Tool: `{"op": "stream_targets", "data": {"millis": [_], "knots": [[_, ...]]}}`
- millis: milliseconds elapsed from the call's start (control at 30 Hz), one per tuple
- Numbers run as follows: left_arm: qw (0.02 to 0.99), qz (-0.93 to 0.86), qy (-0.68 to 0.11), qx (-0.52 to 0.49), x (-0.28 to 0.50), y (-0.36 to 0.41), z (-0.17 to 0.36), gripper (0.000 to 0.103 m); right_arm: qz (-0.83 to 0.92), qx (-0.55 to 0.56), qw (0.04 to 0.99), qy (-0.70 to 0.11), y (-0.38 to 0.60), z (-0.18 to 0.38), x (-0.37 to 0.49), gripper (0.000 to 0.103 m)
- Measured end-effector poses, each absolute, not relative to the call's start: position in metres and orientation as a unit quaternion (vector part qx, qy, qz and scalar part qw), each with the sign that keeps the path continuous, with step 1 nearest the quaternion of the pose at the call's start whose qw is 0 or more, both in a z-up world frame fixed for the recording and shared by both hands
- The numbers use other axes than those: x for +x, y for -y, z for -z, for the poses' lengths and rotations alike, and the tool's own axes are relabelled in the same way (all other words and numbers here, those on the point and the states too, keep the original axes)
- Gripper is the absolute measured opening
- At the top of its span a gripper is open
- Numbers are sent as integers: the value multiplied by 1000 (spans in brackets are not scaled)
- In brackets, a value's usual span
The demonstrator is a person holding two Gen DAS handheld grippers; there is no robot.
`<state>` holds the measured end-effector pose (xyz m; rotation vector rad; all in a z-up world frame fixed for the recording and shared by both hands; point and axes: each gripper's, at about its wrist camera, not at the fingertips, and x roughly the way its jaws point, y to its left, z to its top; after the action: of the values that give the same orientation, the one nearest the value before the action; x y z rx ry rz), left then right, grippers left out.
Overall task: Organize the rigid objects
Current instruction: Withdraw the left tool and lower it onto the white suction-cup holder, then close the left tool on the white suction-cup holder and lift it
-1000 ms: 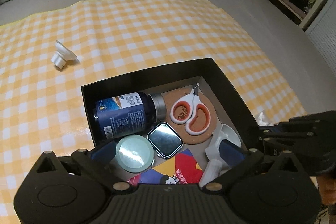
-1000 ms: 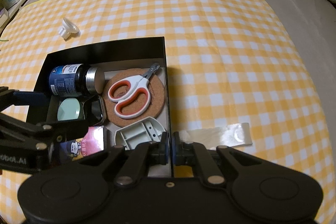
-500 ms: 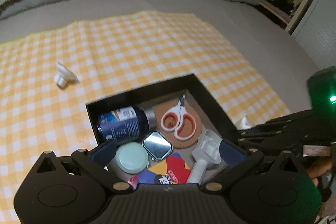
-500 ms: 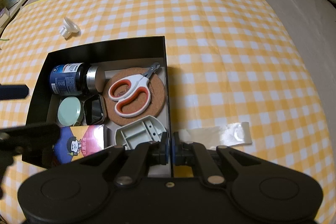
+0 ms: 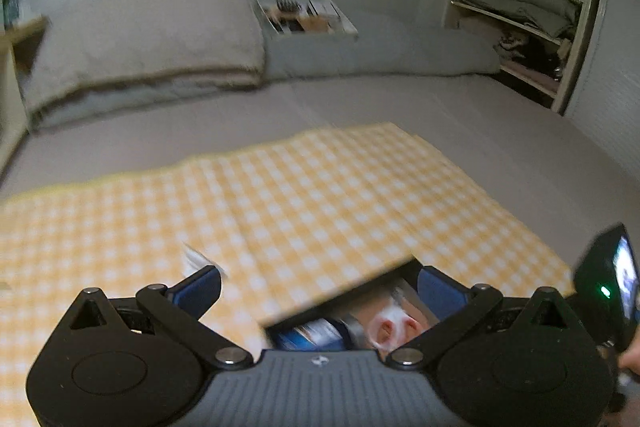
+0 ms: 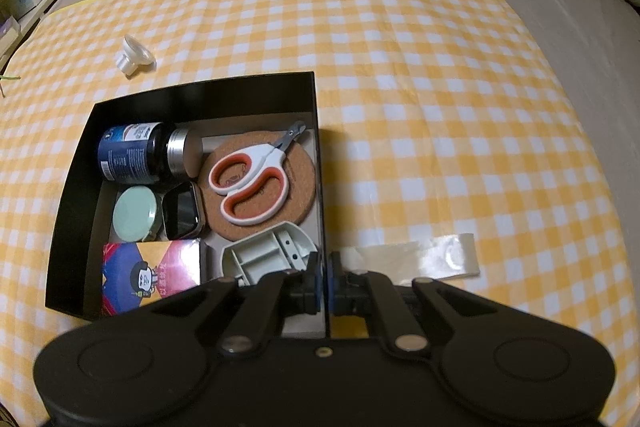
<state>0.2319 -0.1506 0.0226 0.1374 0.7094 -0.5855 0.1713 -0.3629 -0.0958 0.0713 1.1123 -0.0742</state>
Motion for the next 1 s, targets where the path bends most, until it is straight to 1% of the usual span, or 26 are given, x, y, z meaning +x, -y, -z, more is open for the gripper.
{"op": "stream_targets", "data": {"millis": [133,300,500,633,700,767,800,867,967,1000], "knots": [[910,259,-314,81,256,145,-40,103,36,34,847,-530,362,95,171,4],[919,234,-305,83,297,145,-38,103,37,36,847,-530,362,94,172,4],[924,208,-309,90,344,143,-6,103,36,41,845,-531,362,93,172,4],[907,228,-341,95,369,133,26,102,34,44,842,-537,363,96,171,3],[902,227,-352,103,378,128,41,98,32,43,840,-540,365,99,173,4],[895,228,-368,106,387,123,56,87,31,37,839,-542,366,101,177,4],[891,226,-379,105,391,122,64,84,31,35,839,-542,365,102,177,4],[883,222,-404,91,400,118,78,74,32,30,838,-544,363,103,178,4],[871,213,-439,59,412,113,93,65,32,33,836,-546,362,103,180,4],[867,214,-448,49,415,113,98,63,32,35,836,-546,362,104,181,4]]}}
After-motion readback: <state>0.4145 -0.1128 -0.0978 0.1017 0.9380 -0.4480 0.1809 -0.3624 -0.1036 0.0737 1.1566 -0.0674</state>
